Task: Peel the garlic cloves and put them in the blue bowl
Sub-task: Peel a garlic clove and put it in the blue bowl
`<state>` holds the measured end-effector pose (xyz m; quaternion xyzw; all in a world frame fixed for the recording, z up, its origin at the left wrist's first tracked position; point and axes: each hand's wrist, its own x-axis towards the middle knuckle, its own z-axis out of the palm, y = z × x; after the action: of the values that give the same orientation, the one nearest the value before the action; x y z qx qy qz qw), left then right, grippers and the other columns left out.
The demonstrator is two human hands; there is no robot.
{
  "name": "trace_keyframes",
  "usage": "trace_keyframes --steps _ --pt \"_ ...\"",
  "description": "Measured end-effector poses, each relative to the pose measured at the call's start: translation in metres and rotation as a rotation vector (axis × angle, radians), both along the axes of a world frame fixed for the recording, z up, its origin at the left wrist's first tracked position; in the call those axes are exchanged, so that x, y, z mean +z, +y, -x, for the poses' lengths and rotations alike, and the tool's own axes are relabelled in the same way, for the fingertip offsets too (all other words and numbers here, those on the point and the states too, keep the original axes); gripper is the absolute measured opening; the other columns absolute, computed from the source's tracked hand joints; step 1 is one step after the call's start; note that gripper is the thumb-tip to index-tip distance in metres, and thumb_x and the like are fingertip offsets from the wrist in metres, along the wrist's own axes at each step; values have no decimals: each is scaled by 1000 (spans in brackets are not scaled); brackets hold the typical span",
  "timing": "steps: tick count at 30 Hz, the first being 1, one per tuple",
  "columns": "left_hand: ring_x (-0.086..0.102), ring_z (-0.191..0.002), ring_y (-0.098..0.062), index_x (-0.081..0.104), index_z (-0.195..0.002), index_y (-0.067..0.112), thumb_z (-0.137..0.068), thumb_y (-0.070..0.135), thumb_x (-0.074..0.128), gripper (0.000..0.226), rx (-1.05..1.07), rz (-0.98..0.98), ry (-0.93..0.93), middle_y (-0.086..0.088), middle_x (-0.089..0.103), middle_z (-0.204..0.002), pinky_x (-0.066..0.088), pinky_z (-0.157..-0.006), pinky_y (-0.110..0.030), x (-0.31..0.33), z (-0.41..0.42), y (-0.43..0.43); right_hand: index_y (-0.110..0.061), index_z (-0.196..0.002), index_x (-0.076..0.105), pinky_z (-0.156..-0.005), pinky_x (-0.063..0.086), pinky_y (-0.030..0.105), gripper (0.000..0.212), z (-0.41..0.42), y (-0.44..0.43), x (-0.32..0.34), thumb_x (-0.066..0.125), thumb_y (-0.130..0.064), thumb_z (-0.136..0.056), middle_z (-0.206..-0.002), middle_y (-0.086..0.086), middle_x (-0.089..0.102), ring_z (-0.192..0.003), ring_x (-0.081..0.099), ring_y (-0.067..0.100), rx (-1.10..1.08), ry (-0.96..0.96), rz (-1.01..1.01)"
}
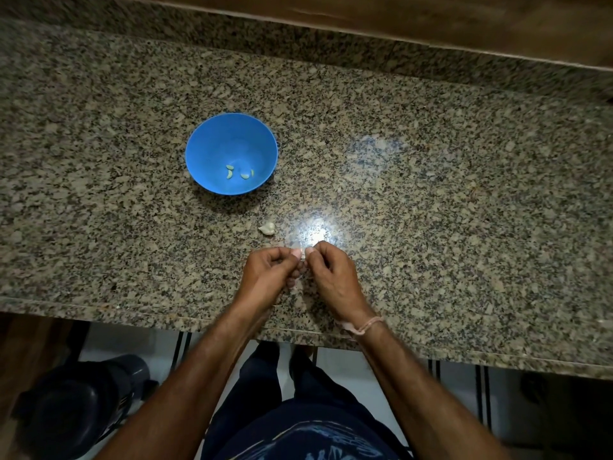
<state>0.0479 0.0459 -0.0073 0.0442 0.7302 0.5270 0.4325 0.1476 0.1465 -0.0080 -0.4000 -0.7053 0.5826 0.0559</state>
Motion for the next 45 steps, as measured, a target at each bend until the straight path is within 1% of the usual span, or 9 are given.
trace_keyframes --steps 4,7,13,17,19,21,24,31,45 --pt "66 -82 -1 72 -100 19 -100 24 68 6 -209 109 564 9 70 -88 49 -68 -10 6 -5 0 -14 -80 59 -54 38 25 28 0 5 -1 52 -21 -107 -62 -5 51 -54 43 11 -212 24 612" --pt "67 -79 -1 73 -97 19 -99 24 69 6 -173 87 496 8 72 -86 51 -67 -10 3 -7 1 -16 -77 58 -53 37 26 29 0 1 0 51 -18 -105 -61 -5 48 -56 40 13 -277 14 768" --pt "62 -75 -14 72 -102 8 -101 18 66 12 102 -33 -335 -8 70 -89 51 -68 -26 -2 -1 4 -13 -80 52 -53 36 14 28 -1 -7 -5 54 -19 -107 -67 -9 47 -57 42 0 -9 61 -211" --pt "70 -90 -12 70 -107 17 -101 22 66 9 -33 84 177 1 74 -98 56 -78 -23 1 -3 4 -6 -84 59 -59 42 17 27 0 -2 -7 58 -23 -106 -73 -1 56 -61 47 0 -39 77 8" --pt "67 -88 -5 69 -104 16 -101 19 65 5 -63 131 397 4 71 -94 51 -71 -10 9 -4 3 -2 -88 65 -64 56 35 27 -1 -3 -7 63 -25 -103 -76 9 67 -65 62 20 -58 84 114" --pt "63 -83 1 67 -101 14 -101 13 64 3 -93 117 533 6 68 -90 46 -66 -5 12 -5 1 -5 -90 69 -70 61 47 25 -2 -4 -5 66 -26 -101 -81 17 72 -73 69 37 -72 93 159" --pt "63 -80 3 67 -99 15 -100 12 66 3 -144 79 621 8 67 -87 45 -67 -5 12 -5 -3 -11 -89 73 -73 63 44 19 -3 -3 -7 69 -26 -99 -82 10 74 -77 72 30 -54 88 108" --pt "70 -89 -20 75 -106 6 -94 7 72 12 132 -100 -121 -12 78 -99 59 -80 -28 2 5 -5 -15 -86 76 -74 61 46 13 -3 7 -10 72 -26 -93 -81 3 75 -81 71 30 -50 86 53" --pt "69 -87 -14 72 -109 6 -97 1 66 14 213 -120 -242 -10 76 -98 56 -78 -26 -14 6 -4 -18 -80 72 -61 55 27 12 -3 1 -12 71 -20 -92 -73 -2 70 -65 62 10 -76 42 -130"
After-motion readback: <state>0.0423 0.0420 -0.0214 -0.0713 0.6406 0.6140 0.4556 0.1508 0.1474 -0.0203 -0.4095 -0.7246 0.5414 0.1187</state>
